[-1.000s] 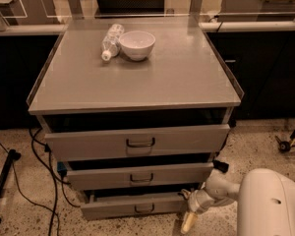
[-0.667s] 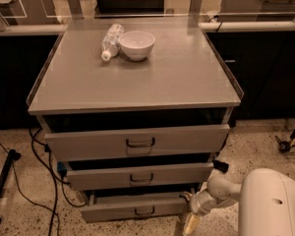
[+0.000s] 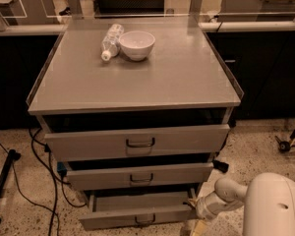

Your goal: Open bottom drawer

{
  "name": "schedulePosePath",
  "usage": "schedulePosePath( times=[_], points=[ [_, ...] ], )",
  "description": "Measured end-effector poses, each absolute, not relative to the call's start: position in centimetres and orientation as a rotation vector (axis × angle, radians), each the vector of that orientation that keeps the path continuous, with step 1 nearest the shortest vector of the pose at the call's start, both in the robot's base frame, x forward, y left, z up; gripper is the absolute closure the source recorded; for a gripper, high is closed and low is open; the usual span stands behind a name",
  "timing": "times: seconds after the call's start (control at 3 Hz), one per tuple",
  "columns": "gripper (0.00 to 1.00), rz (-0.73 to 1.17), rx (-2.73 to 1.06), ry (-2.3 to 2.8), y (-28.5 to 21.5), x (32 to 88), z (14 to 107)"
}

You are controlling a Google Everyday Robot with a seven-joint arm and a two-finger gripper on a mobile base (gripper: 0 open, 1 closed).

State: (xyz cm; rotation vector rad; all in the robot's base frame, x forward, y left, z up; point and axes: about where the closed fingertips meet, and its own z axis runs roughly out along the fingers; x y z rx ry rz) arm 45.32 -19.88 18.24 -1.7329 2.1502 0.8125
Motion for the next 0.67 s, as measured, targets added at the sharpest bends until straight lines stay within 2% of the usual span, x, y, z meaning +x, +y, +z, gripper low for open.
schedulePosePath(
  times=[0.67],
  points=[
    [0.0, 1.067, -1.715, 2.207, -21.5, 39.9, 20.4]
  ],
)
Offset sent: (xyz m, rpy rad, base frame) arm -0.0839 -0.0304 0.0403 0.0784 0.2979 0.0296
